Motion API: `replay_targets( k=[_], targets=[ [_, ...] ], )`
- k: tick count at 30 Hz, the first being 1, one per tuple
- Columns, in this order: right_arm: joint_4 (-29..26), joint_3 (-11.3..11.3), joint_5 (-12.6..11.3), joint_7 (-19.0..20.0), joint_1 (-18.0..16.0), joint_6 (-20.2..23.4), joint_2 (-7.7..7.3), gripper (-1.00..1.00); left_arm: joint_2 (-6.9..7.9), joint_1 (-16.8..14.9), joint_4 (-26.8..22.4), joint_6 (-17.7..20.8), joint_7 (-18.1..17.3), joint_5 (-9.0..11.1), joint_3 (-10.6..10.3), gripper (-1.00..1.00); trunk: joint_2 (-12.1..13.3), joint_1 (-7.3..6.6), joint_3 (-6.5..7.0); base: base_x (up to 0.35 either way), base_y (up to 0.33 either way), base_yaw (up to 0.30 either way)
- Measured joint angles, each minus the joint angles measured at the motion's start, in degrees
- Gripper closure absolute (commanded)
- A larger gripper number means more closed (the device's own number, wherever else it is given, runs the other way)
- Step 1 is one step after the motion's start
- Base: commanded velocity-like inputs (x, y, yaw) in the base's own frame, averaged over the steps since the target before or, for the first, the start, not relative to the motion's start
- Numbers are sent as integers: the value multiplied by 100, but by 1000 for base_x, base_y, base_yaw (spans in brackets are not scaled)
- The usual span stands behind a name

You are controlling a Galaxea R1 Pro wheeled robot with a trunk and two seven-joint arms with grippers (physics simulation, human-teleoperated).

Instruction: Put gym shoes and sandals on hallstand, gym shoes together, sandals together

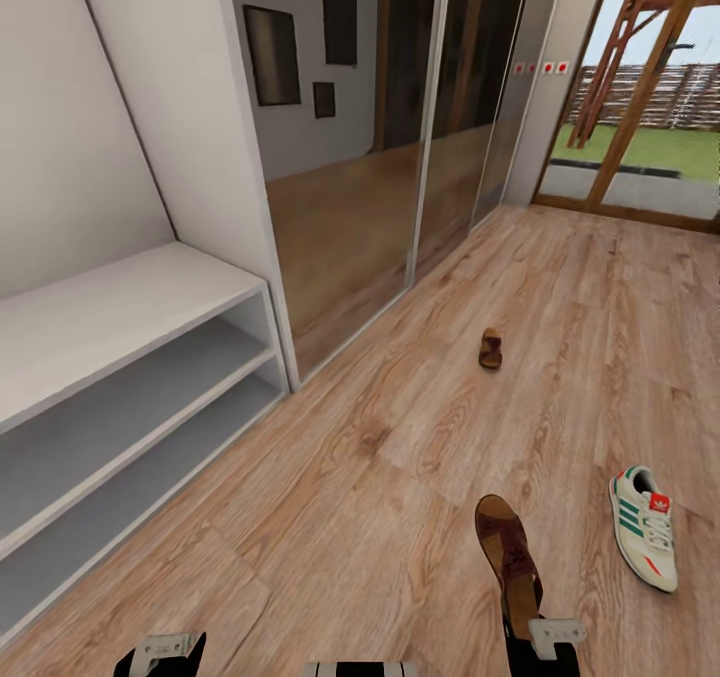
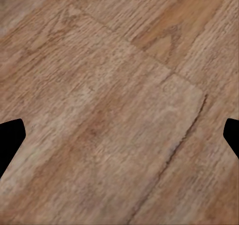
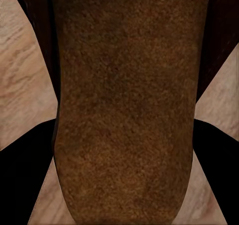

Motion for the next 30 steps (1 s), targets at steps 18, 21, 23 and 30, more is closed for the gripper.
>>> replay_targets(
  k=[18,21,23,30],
  targets=[
    [410,21,-62,2,4,-3,92,100,-343,0,165,-28,309,-71,-18,-100,24,-46,560,0,0,0],
    [470,18,-66,5,4,-4,110,100,-347,0,169,-29,314,-72,-16,-100,28,-54,653,0,0,0],
    [494,16,-68,3,4,-5,116,100,-348,0,172,-29,315,-72,-15,-100,31,-59,716,0,0,0],
    [480,-5,-69,-4,4,-14,122,100,-350,0,276,-186,322,-58,-6,-100,40,-77,934,0,0,0]
  ],
)
